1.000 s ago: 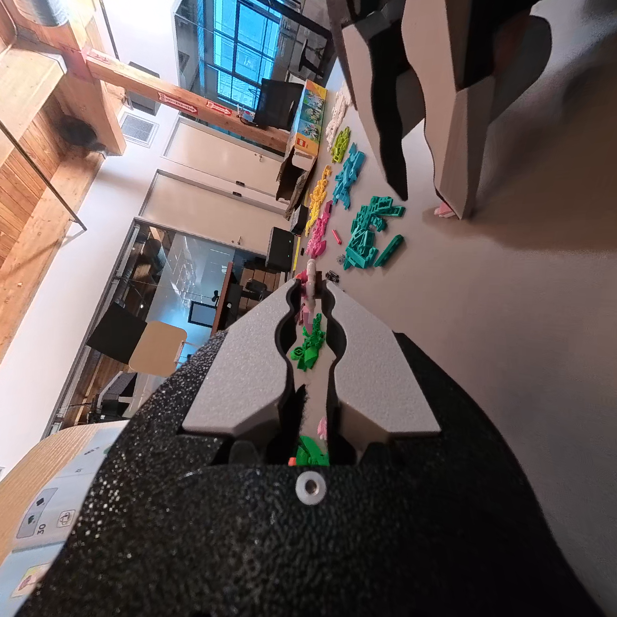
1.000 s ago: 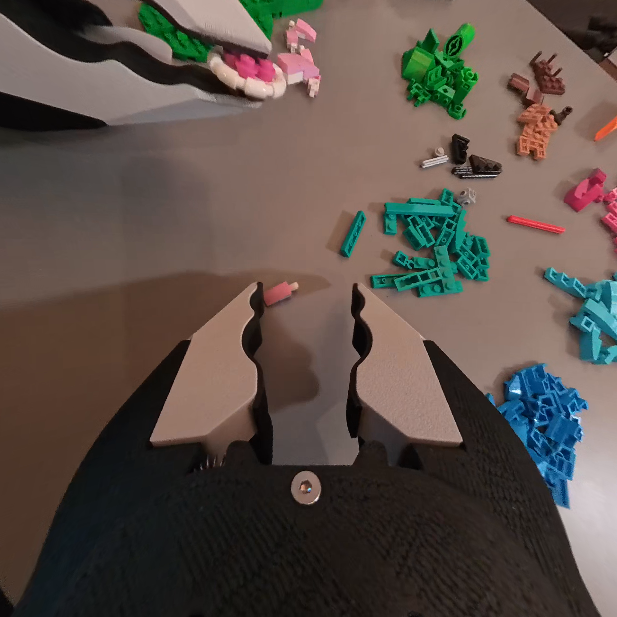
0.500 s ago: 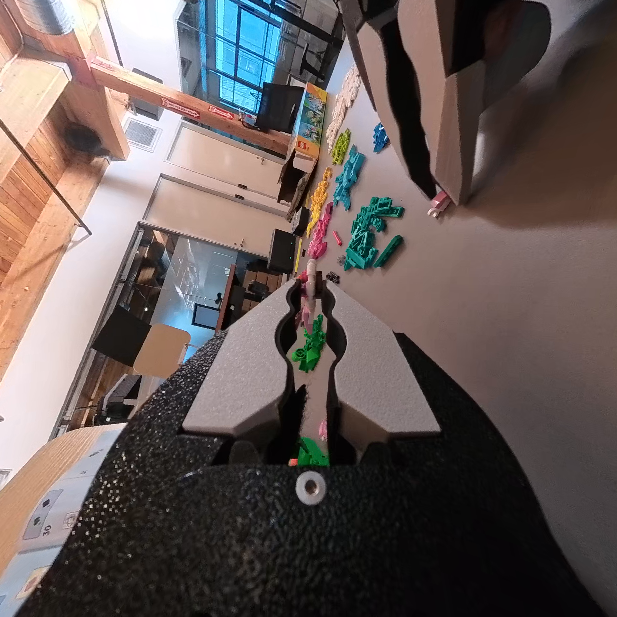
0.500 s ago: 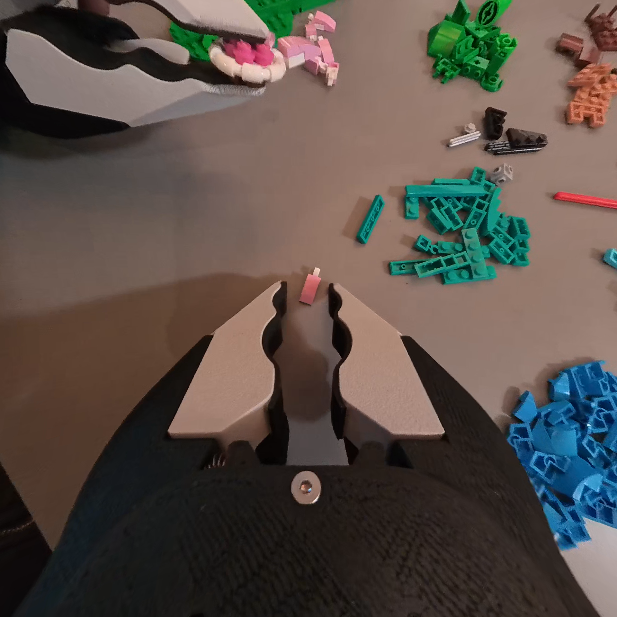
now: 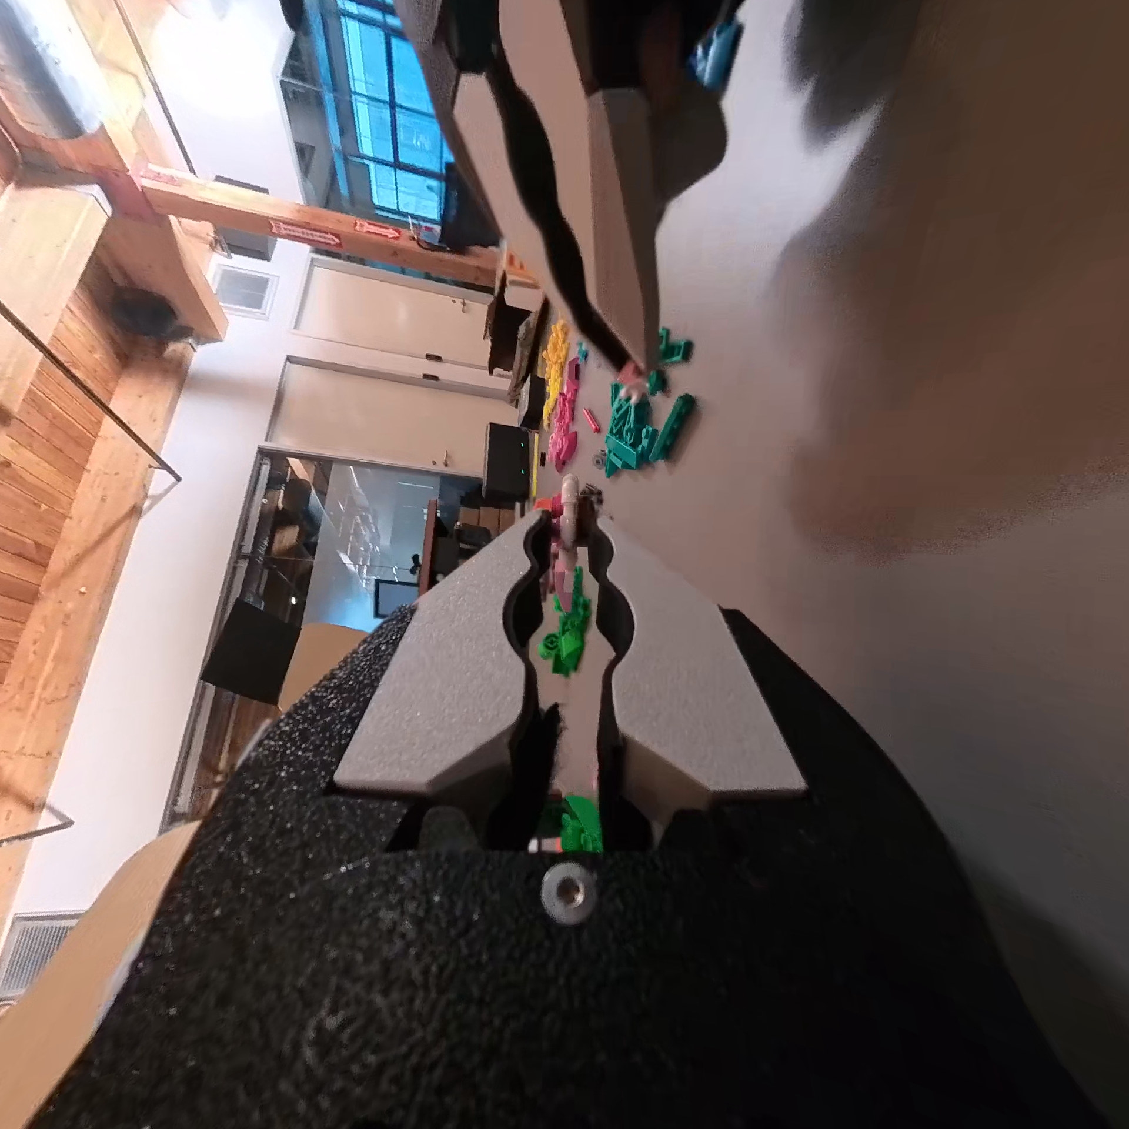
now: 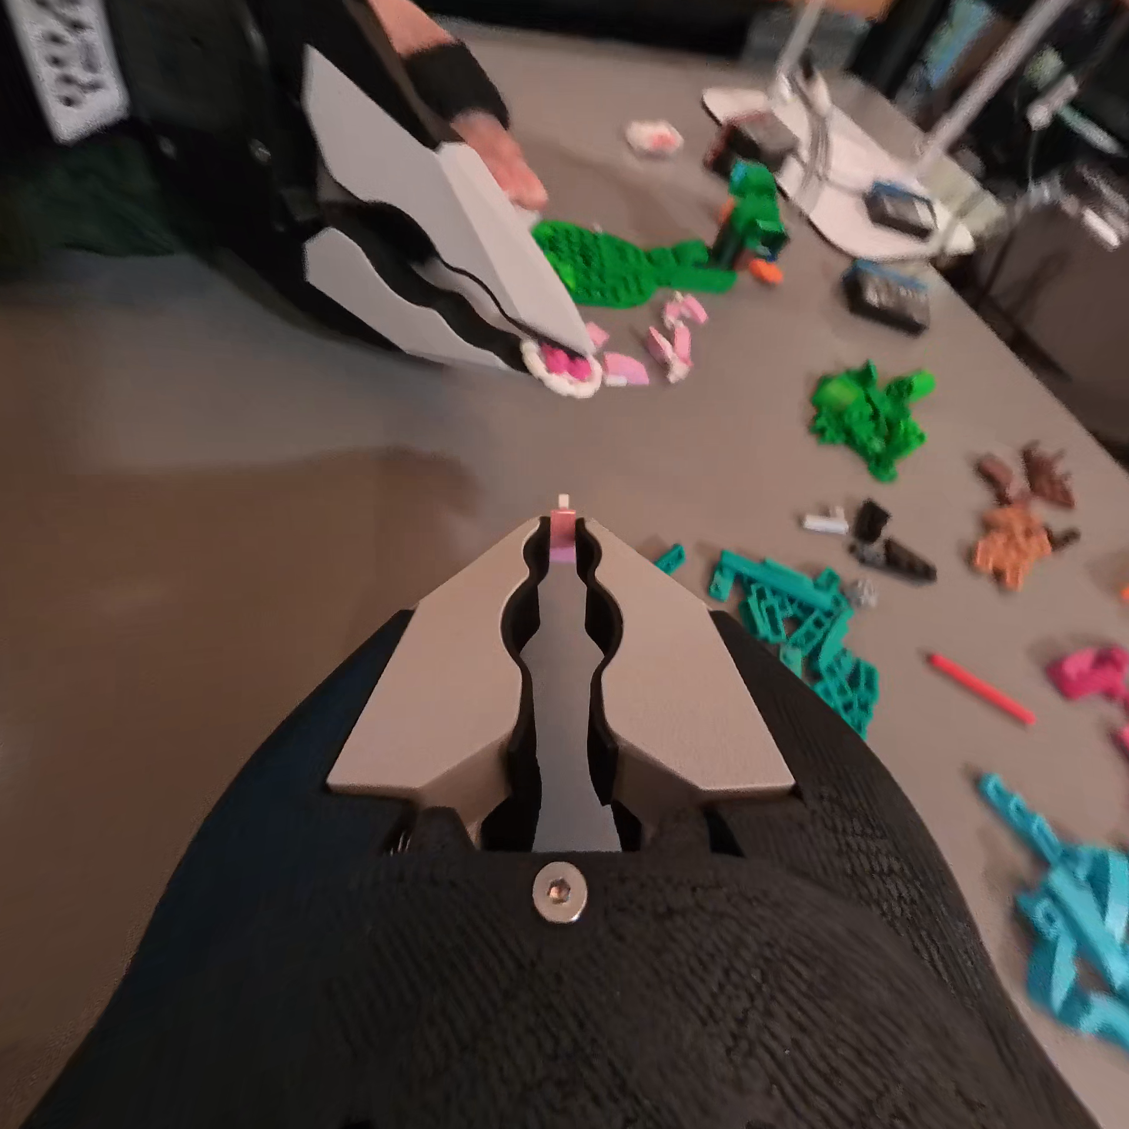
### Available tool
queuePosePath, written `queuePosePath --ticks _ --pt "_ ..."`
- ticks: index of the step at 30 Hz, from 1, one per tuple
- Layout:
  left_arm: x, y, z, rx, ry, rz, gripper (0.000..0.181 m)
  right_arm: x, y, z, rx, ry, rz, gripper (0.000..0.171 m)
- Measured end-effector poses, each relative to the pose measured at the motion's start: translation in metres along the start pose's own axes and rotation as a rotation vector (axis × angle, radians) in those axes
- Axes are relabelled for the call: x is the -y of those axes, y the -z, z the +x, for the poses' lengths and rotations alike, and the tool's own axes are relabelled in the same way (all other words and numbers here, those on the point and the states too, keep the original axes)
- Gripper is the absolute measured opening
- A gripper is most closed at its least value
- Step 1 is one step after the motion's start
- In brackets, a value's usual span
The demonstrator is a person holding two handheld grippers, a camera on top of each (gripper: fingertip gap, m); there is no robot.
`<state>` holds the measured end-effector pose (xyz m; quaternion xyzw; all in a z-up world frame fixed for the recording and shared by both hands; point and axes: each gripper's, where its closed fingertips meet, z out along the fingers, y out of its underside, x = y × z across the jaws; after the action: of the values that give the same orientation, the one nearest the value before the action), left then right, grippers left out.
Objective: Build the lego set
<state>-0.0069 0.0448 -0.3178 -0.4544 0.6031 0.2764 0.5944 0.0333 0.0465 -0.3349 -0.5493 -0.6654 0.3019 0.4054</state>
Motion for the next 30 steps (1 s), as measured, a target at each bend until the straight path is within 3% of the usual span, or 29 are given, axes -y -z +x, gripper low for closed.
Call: queuePosePath --ticks 1,5,10,19,30 --pt "0.004 0.001 -0.001 0.009 -0.01 0.016 0.008 0.004 0.0 0.001 0.017 0.025 0.027 0.007" --pt "0.022 0.004 0.002 0.015 -0.059 0.088 0.008 0.014 0.008 -0.01 0.116 0.086 0.105 0.007" --pt "0.055 0.006 0.027 -0.088 -0.089 0.228 0.008 0.009 0.027 -0.026 0.259 0.173 0.134 0.006" --pt "0.069 0.014 0.042 -0.166 -0.061 0.317 0.008 -0.012 0.03 -0.04 0.353 0.254 0.023 0.006" --pt "0.075 0.018 0.044 -0.182 -0.068 0.346 0.008 -0.014 0.027 -0.055 0.43 0.229 0.016 0.006"
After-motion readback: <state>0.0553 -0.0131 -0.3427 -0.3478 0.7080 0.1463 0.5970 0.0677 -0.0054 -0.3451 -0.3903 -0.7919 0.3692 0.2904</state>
